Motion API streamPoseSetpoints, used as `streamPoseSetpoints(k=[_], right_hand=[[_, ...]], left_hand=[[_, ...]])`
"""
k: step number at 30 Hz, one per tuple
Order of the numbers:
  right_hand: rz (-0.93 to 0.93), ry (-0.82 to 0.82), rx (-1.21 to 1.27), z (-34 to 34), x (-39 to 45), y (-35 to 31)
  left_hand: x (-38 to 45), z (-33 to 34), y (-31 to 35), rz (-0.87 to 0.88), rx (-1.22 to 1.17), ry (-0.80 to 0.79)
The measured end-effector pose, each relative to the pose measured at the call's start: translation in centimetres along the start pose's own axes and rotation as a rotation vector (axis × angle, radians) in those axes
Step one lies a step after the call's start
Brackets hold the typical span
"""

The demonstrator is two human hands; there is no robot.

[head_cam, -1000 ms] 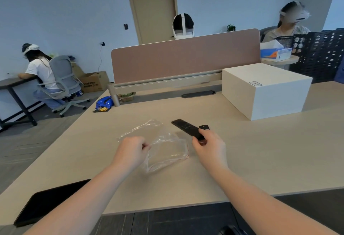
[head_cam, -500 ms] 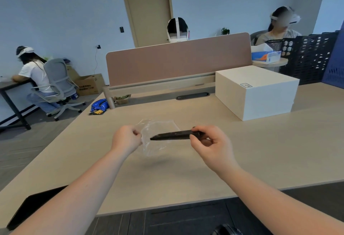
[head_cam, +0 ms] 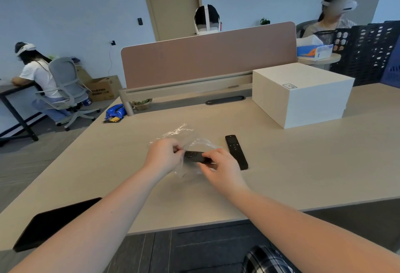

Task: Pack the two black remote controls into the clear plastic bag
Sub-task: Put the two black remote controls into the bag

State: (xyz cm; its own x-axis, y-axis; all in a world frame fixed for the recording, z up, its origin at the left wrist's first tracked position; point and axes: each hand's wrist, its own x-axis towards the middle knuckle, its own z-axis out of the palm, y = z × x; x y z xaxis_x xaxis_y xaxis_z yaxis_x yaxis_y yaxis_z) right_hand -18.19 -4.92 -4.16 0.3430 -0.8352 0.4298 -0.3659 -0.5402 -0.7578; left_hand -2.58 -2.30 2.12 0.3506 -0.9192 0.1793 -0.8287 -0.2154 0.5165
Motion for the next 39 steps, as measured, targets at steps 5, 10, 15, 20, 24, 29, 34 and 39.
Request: streamPoseSetpoints(k=[5,10,15,20,24,29,34,39], right_hand=[[0.095,-0.135,-0.113,2.5,1.0,-0.4],[0.126,-0.235,-0.222,4.1,2.8,0.4],[0.113,-0.241,-0.300,5.2,4.1,1.5],[0.104,-0.269,-0.353,6.6,5.3,2.3],[0.085,-0.327,-0.434,7.7,5.9,2.8],[0.057,-0.302,-0.385,6.9,5.3,2.4],[-0.131,0.083,-0.298,2.0,3.0,3.3],[0.192,0.183,-0.536,-1.7,2.0,5.6]], left_hand=[[-0.4,1.0,-0.2,0.035,0.000,-0.035],[-0.4,1.3,-0.5,0.058,0.018,-0.032],[-0.1,1.5,-1.4,0.059,0.021,-0.032],[0.2,1.8,-2.1,0.064,0.024,-0.032],[0.3,1.8,-2.2,0.074,0.038,-0.046],[0.4,1.8,-2.2,0.074,0.048,-0.035],[0.3,1.6,-2.1,0.065,0.036,-0.006],[0.1,2.0,-1.7,0.112,0.089,0.025]])
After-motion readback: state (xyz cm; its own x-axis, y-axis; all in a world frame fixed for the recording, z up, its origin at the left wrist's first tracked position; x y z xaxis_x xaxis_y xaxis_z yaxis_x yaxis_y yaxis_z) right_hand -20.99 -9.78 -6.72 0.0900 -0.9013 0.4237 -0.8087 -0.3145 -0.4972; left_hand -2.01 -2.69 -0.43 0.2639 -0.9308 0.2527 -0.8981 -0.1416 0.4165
